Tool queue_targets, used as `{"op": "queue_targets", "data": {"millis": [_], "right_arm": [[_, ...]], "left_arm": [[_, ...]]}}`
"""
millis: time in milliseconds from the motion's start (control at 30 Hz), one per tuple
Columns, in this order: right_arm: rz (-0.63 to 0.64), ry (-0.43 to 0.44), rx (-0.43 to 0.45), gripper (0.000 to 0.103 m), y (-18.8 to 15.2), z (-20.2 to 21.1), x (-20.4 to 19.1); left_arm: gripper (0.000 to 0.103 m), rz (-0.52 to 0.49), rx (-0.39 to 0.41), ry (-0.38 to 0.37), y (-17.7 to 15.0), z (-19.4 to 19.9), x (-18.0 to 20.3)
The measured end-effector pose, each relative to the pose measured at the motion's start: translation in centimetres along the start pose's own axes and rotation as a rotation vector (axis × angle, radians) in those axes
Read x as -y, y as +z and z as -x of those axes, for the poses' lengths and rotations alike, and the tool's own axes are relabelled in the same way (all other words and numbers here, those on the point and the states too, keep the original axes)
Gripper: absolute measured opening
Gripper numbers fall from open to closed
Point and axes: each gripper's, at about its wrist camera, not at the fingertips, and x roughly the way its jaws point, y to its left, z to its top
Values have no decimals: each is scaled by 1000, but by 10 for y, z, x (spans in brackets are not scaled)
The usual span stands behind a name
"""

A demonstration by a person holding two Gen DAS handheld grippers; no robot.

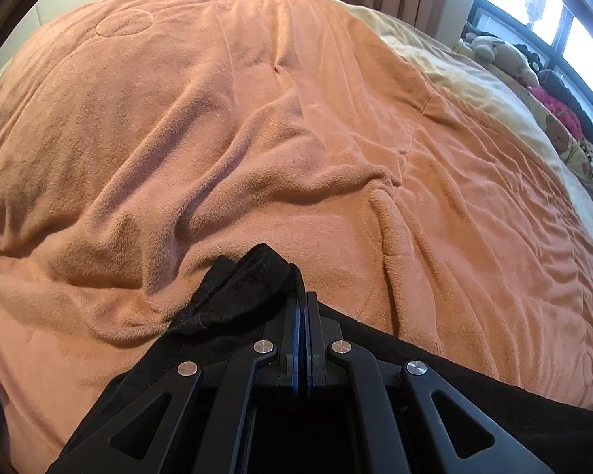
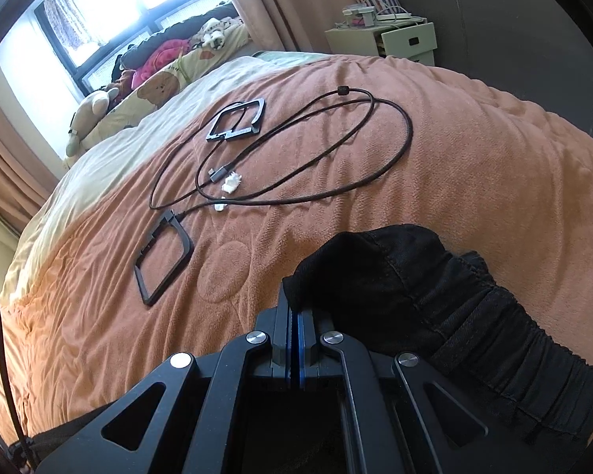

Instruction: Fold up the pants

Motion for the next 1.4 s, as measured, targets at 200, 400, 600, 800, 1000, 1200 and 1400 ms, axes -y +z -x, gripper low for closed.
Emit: {"op": "queue_targets", "data": {"millis": [200,400,600,800,1000,1200,1400], "right_arm": [[-15,33,-27,19,-5,-3,6],[13,124,9,80,-12,34,18],[57,124,-20,80,-27,61,34],[57,108,-51,80,-38,87,59],[43,92,-62,80,-48,122,82],[41,47,-75,80,-61,151,100],[45,41,-98,80,-80,176,116]], "left_arm": [[14,-25,-8,-57,9,10,2],[73,-52,81,-93,6,53,-12],[73,-41,57,-83,-9,77,-34],[73,-42,40,-76,-35,103,-57],[73,-36,35,-76,-59,129,-78],[73,-36,23,-69,-75,147,-97],[66,-21,5,-71,-89,153,-114]]}}
